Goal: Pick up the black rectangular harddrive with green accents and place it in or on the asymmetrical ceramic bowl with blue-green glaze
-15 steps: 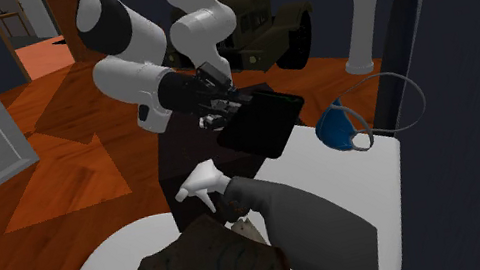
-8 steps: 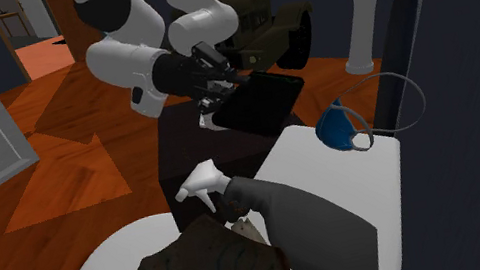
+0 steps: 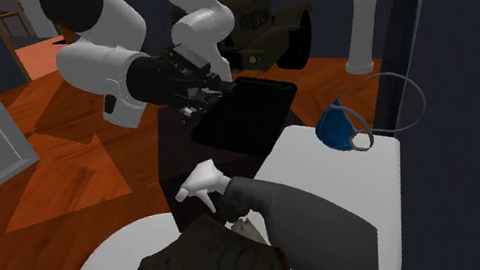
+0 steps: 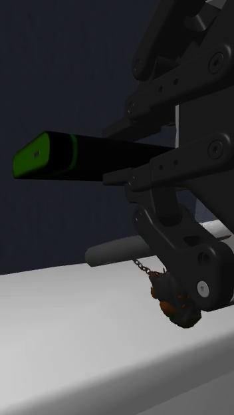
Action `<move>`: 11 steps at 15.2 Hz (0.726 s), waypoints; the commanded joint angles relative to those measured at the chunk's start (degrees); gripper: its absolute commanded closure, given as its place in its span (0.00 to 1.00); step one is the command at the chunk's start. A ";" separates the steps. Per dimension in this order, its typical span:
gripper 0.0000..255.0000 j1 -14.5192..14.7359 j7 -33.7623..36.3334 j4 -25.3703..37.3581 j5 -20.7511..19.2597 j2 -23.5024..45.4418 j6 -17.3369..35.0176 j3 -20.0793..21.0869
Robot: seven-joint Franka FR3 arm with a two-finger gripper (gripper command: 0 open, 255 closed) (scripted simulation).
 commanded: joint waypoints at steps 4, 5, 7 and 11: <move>1.00 26.90 1.82 12.62 -0.43 3.36 -3.67 -26.82; 1.00 30.73 2.80 15.06 -2.22 0.94 -2.18 -29.92; 1.00 36.63 5.03 20.03 -6.02 -3.90 0.47 -34.26; 1.00 46.45 9.84 30.64 -12.60 -11.55 2.83 -41.25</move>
